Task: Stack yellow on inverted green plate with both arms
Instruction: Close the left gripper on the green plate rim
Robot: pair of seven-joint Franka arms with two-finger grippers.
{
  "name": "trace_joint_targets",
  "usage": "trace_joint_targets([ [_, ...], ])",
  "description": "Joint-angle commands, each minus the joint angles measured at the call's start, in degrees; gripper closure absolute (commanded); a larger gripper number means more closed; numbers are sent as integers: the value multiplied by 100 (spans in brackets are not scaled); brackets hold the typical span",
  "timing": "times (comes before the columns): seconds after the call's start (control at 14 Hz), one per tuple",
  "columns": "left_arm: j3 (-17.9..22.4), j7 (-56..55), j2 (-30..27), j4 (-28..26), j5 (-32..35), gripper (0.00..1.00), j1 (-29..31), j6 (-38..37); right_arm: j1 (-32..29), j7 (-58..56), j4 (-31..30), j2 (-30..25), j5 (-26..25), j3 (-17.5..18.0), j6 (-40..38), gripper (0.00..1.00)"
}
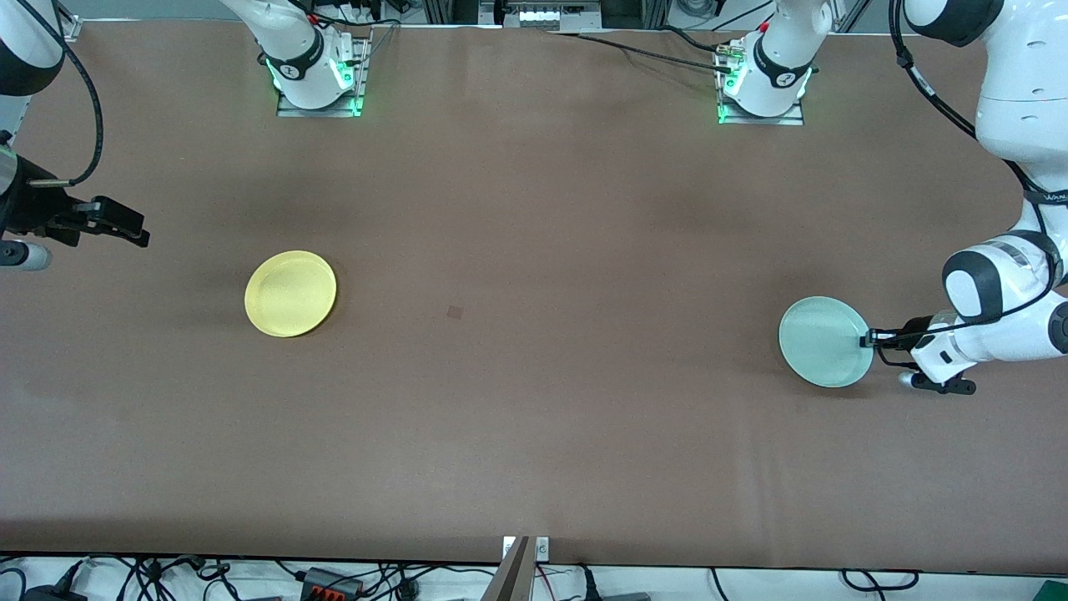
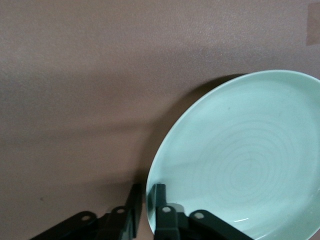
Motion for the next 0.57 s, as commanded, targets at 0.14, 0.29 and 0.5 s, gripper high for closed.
trace_joint_targets([
  [0.14, -36, 184, -69, 224, -114, 99, 34, -111, 23, 31, 42, -75, -99, 30, 41, 0],
  [0.29, -45, 140, -455, 285, -44, 99, -123, -337, 23, 31, 33, -162, -116, 30, 41, 0],
  [0.5, -19, 44, -816, 846, 0, 99, -492, -1364, 32, 31, -37, -425, -125, 48, -73, 0],
])
